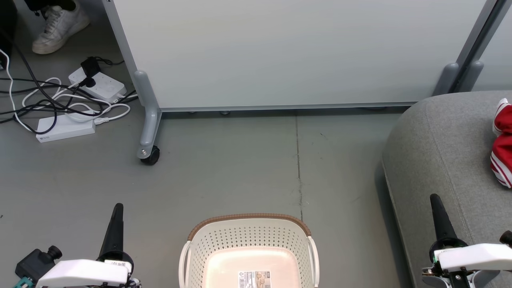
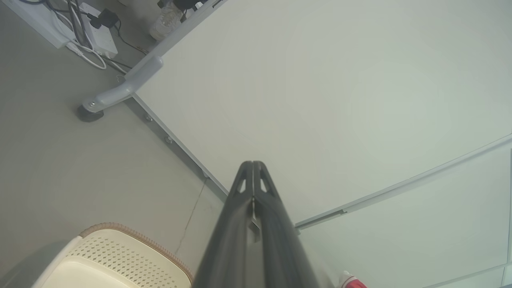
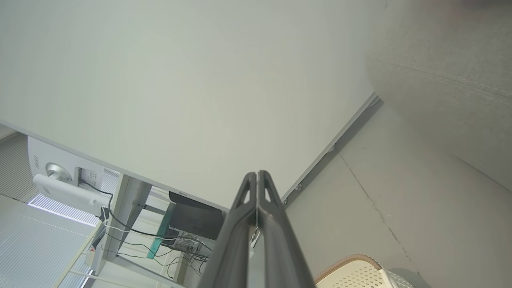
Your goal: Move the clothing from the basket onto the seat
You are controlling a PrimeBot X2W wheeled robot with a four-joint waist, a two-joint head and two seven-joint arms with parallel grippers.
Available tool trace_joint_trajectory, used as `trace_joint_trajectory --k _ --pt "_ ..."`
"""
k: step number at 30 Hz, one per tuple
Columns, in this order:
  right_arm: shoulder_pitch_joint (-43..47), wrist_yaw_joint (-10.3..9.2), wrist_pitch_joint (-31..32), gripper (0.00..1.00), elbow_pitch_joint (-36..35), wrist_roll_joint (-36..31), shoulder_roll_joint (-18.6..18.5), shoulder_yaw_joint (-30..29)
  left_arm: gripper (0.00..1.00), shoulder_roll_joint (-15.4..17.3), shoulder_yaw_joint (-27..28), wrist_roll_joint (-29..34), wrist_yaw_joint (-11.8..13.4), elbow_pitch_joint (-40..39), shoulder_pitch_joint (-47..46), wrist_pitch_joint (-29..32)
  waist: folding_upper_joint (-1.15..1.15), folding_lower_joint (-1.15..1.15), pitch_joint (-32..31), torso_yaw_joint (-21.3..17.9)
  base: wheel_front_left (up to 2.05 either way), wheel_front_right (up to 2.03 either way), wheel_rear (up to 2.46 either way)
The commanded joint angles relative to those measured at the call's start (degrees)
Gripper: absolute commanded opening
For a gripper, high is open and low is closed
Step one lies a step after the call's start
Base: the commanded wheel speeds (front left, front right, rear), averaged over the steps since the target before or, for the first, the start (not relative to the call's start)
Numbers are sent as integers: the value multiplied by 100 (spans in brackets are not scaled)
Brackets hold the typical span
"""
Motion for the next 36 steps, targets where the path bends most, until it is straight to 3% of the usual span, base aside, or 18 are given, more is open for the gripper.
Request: trace_joint_trajectory --k 1,36 --pt "-136 6 40 0 -23 142 -57 2 0 50 48 -125 -27 -72 -145 32 0 0 -1 -4 0 0 0" --pt "-262 8 453 0 36 1886 -82 12 0 140 385 -1923 -45 -178 -230 471 0 0 -50 -145 0 0 0"
